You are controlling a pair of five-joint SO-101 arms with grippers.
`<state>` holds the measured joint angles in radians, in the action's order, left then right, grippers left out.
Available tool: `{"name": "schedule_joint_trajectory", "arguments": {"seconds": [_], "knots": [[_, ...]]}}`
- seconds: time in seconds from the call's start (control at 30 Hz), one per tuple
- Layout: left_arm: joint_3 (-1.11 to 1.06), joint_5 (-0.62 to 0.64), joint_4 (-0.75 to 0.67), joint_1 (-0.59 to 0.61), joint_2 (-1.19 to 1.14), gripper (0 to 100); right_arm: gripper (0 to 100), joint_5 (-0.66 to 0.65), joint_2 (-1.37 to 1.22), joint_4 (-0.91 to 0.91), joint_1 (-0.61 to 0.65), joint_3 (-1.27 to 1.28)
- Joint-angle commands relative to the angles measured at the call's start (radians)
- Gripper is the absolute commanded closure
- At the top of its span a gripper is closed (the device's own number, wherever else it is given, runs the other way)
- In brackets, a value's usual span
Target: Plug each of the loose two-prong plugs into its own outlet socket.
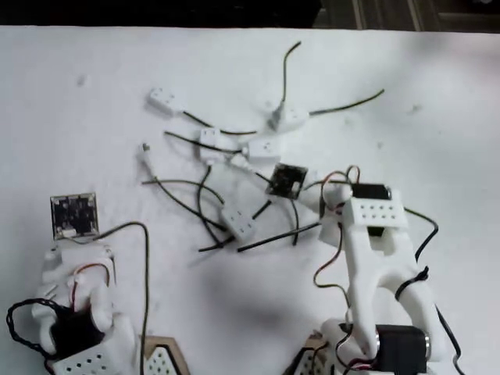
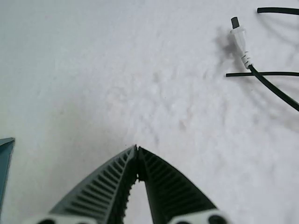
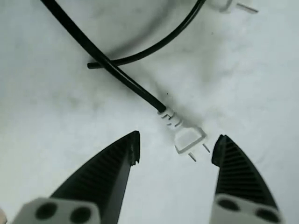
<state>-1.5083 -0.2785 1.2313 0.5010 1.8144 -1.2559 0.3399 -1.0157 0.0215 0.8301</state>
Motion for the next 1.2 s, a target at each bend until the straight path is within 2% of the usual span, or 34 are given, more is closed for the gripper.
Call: {"name": "schedule_joint_trajectory", "arguments": {"seconds": [0.0,0.4,0.7,0.93,1.0,1.1,1.17], "knots": [[0.006,0.006,-0.014,-0.012,0.008,98,75.1,-0.003,0.001,0.059,0.013,0.020],[-0.018,0.006,-0.049,-0.012,0.008,98,76.0,-0.008,-0.160,0.081,-0.027,0.006],[-0.018,0.006,-0.049,-0.012,0.008,98,98.2,0.028,-0.278,0.074,-0.035,-0.055],[-0.020,0.006,-0.048,-0.012,0.008,98,97.9,0.218,-0.278,0.074,0.018,-0.061],[-0.020,0.006,-0.048,-0.012,0.008,98,94.1,0.255,-0.277,0.073,0.031,-0.083],[-0.020,0.006,-0.046,-0.012,0.008,98,83.3,0.229,-0.277,0.071,0.019,-0.127],[-0.020,0.006,-0.046,-0.012,0.008,98,80.7,0.204,-0.277,0.039,0.010,-0.138]]}}
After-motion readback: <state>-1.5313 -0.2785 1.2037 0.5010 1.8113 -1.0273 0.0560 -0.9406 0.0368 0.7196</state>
